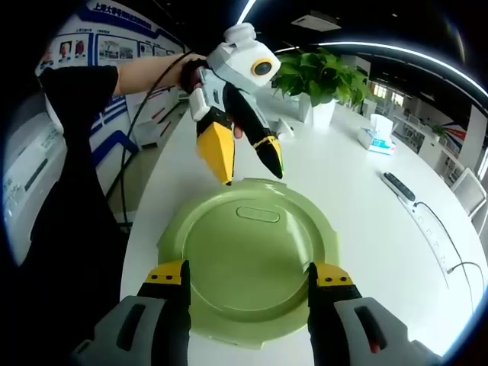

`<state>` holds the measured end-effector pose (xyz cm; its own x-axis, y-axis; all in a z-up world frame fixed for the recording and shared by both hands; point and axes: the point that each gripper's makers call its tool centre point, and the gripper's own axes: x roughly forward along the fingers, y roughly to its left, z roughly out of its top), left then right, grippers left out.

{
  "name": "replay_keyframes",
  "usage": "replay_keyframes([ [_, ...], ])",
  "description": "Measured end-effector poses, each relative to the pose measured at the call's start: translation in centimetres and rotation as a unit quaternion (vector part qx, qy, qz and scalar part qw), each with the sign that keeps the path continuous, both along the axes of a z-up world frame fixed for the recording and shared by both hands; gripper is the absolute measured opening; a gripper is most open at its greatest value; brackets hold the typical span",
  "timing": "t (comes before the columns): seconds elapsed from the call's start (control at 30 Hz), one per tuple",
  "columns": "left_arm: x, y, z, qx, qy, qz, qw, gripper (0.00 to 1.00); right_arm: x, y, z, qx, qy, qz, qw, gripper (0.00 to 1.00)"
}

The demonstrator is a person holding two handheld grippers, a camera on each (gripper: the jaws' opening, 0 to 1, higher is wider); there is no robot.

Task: Pick up the tomato from the tabletop place it into the food storage container close the lid and lock the latches

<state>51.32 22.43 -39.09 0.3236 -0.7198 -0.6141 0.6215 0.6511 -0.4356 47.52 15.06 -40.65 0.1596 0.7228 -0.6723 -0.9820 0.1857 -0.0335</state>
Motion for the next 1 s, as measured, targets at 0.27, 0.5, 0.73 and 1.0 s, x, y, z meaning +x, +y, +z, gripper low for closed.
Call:
replay_keyframes([
  [0.27,-0.2,0.7,-1.2,0.037,0.025,0.019,0.9988,0.39,0.0,0.1,-0.1,0.005,-0.001,-0.002,1.0000,0.57],
  [0.5,0.0,1.2,-2.4,0.086,0.021,0.011,0.9960,0.28,0.1,0.1,-0.1,0.007,-0.001,-0.005,1.0000,0.56],
  [0.73,-0.2,1.0,-2.6,0.094,0.060,0.023,0.9935,0.27,0.1,0.0,-0.2,-0.003,0.003,-0.008,1.0000,0.56],
  [1.0,0.2,1.5,-3.2,0.102,0.092,0.059,0.9887,0.18,0.1,0.0,-0.2,-0.014,0.006,-0.012,0.9998,0.56],
])
